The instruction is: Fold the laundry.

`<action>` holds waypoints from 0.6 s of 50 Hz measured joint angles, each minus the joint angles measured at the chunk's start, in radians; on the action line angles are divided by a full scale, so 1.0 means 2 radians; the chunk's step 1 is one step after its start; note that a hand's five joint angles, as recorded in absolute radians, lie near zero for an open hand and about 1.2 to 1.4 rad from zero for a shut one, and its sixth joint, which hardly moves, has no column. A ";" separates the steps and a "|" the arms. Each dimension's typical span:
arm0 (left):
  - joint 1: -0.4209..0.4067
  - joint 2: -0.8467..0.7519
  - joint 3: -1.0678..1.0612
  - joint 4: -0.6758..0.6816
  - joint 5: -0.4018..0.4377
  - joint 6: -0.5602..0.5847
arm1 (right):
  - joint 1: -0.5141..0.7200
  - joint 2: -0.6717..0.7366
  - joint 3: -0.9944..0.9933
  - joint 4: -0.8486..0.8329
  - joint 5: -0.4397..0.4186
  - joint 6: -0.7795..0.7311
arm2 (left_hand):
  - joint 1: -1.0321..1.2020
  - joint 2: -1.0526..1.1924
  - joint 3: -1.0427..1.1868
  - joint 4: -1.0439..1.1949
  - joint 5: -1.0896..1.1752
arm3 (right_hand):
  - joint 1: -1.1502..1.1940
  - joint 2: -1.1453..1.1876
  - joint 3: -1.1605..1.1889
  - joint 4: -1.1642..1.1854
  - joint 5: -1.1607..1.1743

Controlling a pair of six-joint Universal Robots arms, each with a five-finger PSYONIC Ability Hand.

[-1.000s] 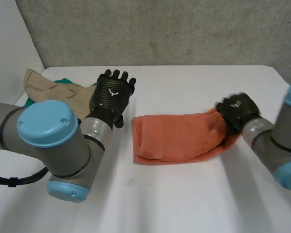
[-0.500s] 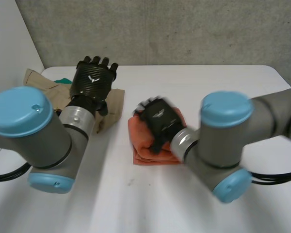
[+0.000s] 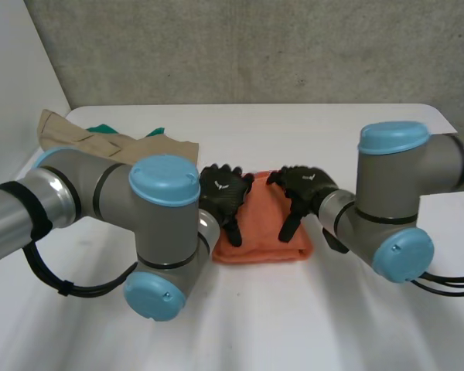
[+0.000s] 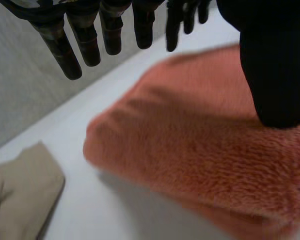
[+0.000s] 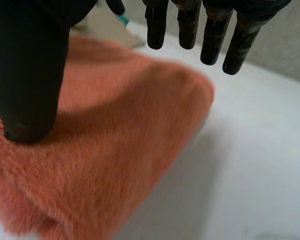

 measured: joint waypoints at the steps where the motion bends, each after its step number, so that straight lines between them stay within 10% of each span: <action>1: 0.002 -0.004 0.000 -0.007 -0.005 0.007 | 0.001 0.011 -0.009 0.009 0.000 -0.004 | 0.000 0.000 0.000 0.000 0.000 | 0.000 0.000 0.000 0.000 0.000; 18: 0.019 0.026 0.003 -0.030 0.004 0.088 | -0.007 -0.025 0.032 -0.020 0.038 -0.067 | 0.000 0.000 -0.001 -0.001 0.000 | -0.019 0.000 0.000 0.000 -0.004; 30: 0.050 0.115 0.024 -0.044 0.176 0.043 | -0.050 -0.136 0.220 -0.117 0.054 0.033 | 0.000 0.006 0.000 0.000 0.002 | -0.019 0.000 0.000 0.000 -0.004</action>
